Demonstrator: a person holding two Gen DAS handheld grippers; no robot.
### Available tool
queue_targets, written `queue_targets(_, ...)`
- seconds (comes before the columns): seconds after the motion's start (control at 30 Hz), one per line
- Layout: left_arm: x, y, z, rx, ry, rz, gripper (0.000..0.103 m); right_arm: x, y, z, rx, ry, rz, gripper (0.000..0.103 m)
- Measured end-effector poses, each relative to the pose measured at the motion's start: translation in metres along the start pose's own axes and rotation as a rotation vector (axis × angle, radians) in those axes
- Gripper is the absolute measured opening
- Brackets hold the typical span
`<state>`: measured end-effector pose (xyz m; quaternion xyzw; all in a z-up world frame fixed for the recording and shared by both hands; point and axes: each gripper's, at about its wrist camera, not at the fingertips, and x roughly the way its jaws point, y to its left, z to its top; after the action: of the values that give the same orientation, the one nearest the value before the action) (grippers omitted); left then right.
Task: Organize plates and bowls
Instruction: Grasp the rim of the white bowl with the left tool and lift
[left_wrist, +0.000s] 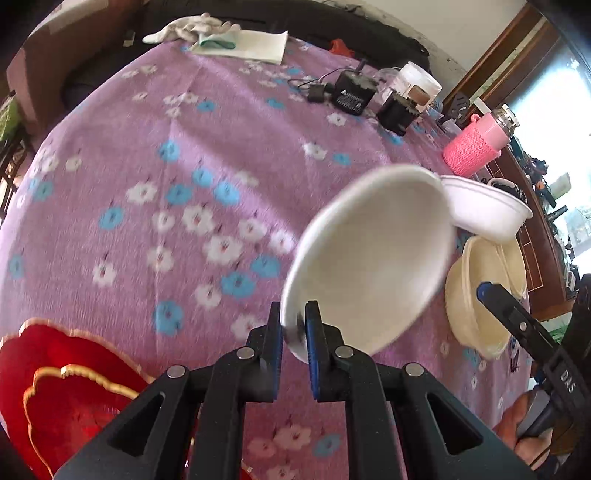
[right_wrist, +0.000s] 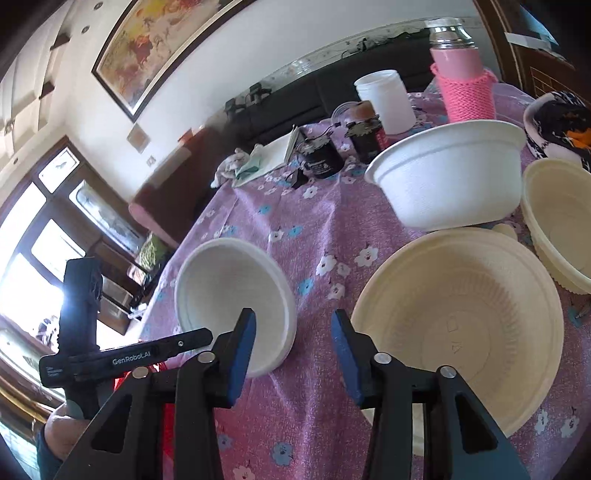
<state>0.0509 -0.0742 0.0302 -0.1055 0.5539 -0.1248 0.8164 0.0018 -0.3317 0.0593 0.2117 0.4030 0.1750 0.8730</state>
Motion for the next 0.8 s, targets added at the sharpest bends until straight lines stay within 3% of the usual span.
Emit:
queue_targets(0.33,0.000,0.010,0.002,-0.032,-0.031,-0.035,0.011,0.009,0.010,-0.010,-0.038,0.025,0.008,0.042)
queue_targets(0.57,-0.003,0.010,0.000,-0.005,-0.017,-0.046,0.011,0.009,0.007,-0.008,-0.016,0.028,0.019,0.042)
queue_targets(0.8,-0.010,0.008,-0.013,0.020,0.032,-0.118,0.011,0.013,0.006,-0.009,-0.010,0.041,0.029,0.042)
